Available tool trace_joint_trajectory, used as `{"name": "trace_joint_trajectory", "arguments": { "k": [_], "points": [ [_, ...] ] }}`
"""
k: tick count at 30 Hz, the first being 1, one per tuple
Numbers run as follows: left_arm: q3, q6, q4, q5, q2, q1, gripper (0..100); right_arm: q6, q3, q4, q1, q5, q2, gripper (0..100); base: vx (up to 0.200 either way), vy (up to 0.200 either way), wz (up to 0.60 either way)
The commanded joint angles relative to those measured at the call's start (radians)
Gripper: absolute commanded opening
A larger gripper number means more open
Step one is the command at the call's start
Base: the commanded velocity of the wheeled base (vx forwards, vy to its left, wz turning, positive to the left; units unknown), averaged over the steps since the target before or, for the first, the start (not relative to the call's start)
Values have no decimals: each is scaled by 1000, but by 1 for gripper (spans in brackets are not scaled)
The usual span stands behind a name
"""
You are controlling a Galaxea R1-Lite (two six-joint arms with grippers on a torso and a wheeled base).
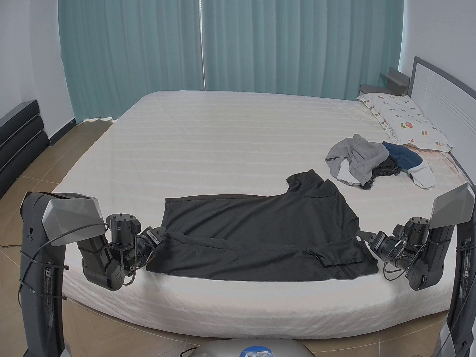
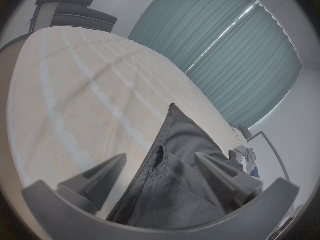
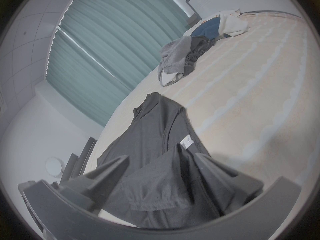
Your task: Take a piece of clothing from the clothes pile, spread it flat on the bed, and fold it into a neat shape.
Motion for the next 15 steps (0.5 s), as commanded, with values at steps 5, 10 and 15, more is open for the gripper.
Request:
{"name": "trace_joint_trajectory", "arguments": {
  "k": [5,10,15],
  "points": [
    [-2,-88,-4,6,-14,10,100,114,-32,-16,-8,-52,-33,100,0,0,0],
    [83,-94,-10,-8,-117,43,100,117,17,-14,-4,-55,-122,100,0,0,0],
    [187,-114,-18,-5,-203,53,100,110,50,-13,0,-55,-183,100,0,0,0]
  ]
}}
